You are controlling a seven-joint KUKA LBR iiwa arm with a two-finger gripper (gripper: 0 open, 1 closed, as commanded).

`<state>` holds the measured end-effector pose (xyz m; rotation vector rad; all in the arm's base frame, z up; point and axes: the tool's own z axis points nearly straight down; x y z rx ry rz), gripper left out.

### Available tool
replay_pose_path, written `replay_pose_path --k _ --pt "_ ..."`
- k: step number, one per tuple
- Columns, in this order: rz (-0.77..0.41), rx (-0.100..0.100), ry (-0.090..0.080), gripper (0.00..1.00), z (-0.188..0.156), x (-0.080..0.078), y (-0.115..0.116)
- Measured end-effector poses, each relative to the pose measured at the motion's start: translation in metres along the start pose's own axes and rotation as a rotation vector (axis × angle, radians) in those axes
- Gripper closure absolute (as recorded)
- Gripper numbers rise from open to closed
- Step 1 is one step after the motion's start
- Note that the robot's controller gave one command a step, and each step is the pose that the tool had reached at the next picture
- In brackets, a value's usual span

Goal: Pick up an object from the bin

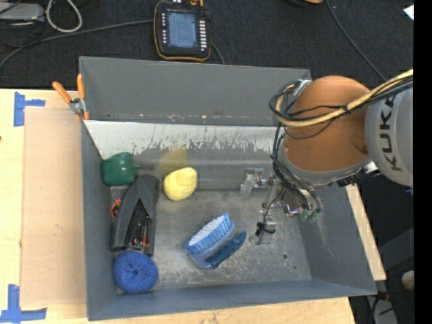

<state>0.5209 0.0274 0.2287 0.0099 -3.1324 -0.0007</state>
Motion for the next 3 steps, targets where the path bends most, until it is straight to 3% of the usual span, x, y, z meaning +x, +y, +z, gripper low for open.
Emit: replay_pose_path --k 1,2,3 --pt "0.002 0.000 -0.007 0.00 -0.003 -0.001 0.000" --pt "-0.232 0.000 -0.008 0.00 0.087 -0.016 0.029" --pt "-0.503 0.002 -0.016 0.00 0.067 -0.022 0.066"
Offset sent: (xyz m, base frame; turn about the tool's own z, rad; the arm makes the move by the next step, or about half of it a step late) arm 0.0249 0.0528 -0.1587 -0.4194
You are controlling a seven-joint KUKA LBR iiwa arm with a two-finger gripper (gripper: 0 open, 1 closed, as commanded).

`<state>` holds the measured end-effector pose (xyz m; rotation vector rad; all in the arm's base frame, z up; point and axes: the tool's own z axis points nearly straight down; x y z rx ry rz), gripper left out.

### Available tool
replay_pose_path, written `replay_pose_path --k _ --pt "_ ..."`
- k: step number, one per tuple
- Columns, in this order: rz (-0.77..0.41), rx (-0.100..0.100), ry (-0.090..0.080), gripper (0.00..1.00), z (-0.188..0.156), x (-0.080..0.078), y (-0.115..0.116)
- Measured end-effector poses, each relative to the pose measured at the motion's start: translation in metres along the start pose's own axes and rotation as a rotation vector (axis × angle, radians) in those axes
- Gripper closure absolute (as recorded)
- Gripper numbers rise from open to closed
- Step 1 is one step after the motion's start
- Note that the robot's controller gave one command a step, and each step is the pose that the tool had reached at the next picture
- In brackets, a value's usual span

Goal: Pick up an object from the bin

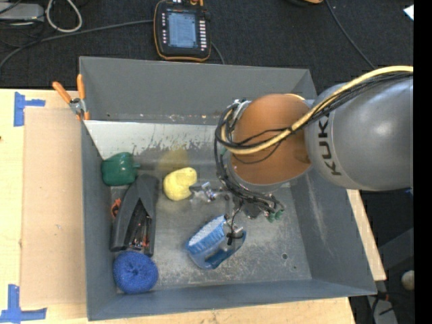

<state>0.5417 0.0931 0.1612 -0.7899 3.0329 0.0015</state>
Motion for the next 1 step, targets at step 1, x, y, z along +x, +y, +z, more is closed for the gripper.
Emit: replay_pose_path --k 1 --pt "-0.098 -0.007 0.016 0.00 0.0586 0.0105 -0.0166"
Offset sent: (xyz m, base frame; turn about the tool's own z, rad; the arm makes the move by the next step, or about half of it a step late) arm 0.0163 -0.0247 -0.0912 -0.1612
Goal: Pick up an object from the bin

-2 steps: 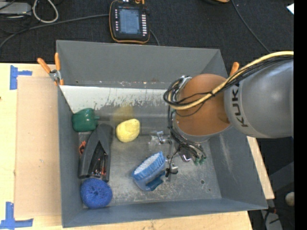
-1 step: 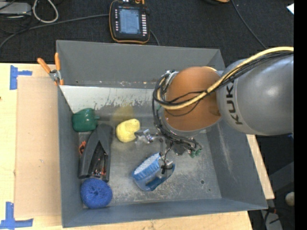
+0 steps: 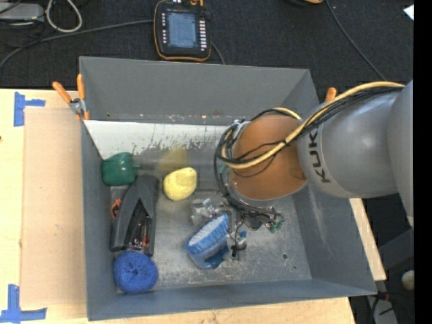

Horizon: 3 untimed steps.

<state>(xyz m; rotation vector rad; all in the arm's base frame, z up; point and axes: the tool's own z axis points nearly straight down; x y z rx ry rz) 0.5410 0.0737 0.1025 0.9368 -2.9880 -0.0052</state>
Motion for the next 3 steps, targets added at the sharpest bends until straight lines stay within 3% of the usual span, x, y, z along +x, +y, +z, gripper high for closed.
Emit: replay_pose_path --k 1,2,3 --pt "-0.060 0.003 -0.003 0.00 0.0320 -0.0099 -0.0130" --pt "-0.105 -0.002 -0.003 1.00 0.0306 -0.0035 -0.0176" --pt "-0.104 -0.002 -0.003 1.00 0.0306 -0.0035 -0.0177"
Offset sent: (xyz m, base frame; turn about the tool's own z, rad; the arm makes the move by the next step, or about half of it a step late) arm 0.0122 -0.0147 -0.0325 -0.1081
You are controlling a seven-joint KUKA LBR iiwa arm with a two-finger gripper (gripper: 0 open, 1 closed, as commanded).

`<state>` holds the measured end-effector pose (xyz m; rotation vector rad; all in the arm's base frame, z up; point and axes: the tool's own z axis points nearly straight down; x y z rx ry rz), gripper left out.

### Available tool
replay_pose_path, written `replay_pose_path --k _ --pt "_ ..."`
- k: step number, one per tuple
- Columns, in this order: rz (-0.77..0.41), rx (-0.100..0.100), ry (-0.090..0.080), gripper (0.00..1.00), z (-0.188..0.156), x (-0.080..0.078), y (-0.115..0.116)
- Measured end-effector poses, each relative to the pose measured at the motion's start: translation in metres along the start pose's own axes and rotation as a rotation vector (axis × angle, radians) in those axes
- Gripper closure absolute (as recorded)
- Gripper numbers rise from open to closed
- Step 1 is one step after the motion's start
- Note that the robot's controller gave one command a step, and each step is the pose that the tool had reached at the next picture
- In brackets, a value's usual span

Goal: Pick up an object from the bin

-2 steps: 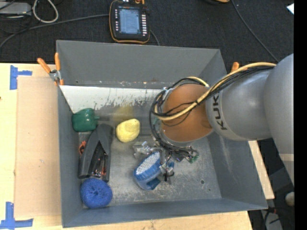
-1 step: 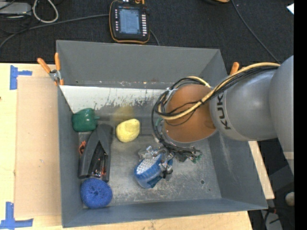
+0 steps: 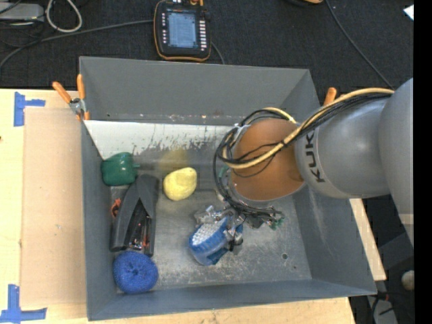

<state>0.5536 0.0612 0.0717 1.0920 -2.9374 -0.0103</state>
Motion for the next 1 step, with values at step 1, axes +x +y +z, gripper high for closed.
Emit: replay_pose_path --k 1 --pt "0.001 -0.005 0.007 1.00 -0.0124 0.0028 0.0020"
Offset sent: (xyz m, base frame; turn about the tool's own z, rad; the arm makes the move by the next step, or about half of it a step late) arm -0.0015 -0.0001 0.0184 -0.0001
